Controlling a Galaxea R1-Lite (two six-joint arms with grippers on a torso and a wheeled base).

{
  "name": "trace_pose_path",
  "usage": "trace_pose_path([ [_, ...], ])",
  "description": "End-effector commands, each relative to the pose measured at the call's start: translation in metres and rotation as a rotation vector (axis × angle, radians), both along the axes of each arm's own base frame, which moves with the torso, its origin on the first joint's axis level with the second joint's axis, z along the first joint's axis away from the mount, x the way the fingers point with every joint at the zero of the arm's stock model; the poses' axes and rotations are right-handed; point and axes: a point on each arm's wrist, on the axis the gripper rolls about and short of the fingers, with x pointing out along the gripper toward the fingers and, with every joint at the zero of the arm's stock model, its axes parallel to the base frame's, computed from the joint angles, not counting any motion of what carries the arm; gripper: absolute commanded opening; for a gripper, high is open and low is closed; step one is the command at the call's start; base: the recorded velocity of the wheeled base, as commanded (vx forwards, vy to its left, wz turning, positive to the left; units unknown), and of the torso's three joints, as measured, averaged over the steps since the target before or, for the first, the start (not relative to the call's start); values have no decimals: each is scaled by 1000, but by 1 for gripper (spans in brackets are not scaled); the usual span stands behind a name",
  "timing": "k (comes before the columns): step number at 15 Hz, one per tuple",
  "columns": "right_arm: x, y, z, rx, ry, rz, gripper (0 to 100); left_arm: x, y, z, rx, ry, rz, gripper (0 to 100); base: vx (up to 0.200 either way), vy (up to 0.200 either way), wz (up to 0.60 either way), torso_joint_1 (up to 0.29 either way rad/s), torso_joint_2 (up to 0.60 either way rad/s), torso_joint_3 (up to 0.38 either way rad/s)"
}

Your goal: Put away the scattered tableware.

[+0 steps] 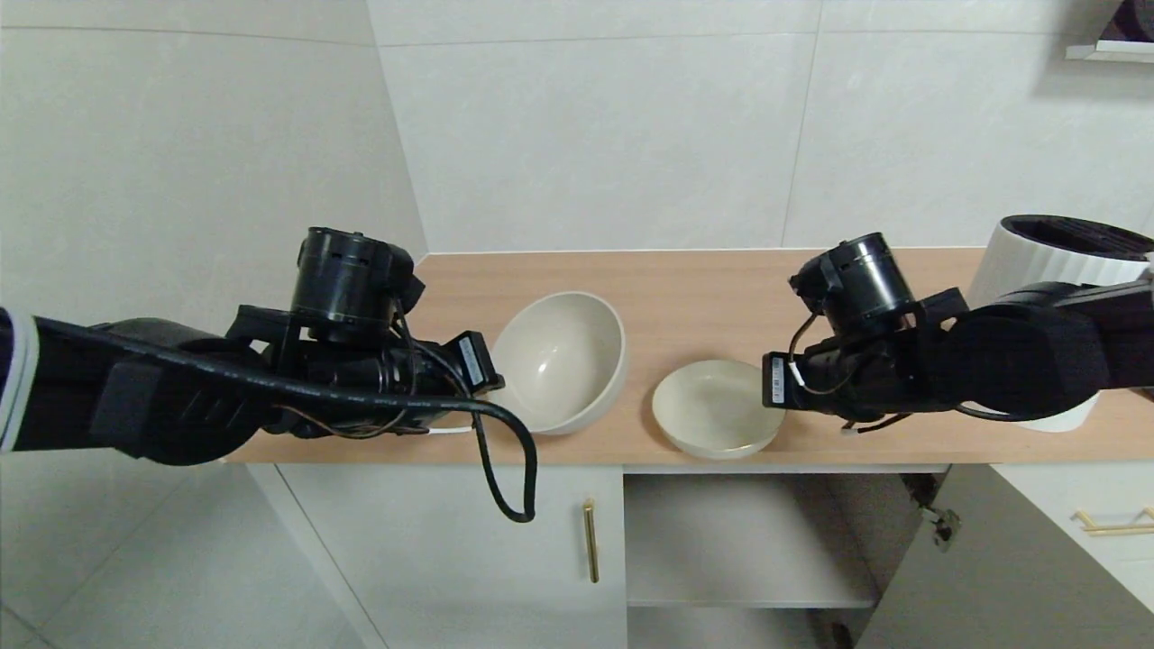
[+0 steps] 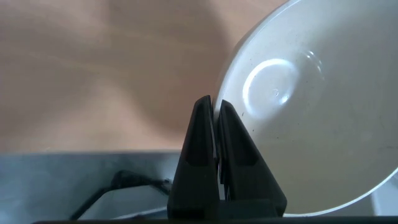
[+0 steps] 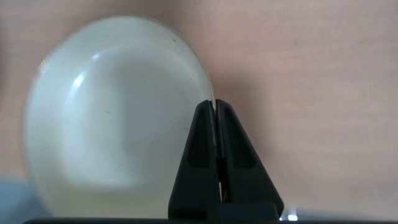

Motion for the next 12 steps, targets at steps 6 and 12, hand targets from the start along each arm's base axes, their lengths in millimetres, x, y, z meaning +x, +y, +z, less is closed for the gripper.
trace_pose_path([
  [6, -71, -40, 25, 45, 23, 125, 0, -48, 22, 14, 50, -62, -44, 0, 0, 0, 0, 0, 0, 0],
  [12, -73, -44, 23, 29, 54, 117, 0, -50, 22, 5, 73, -36, -58, 0, 0, 0, 0, 0, 0, 0],
])
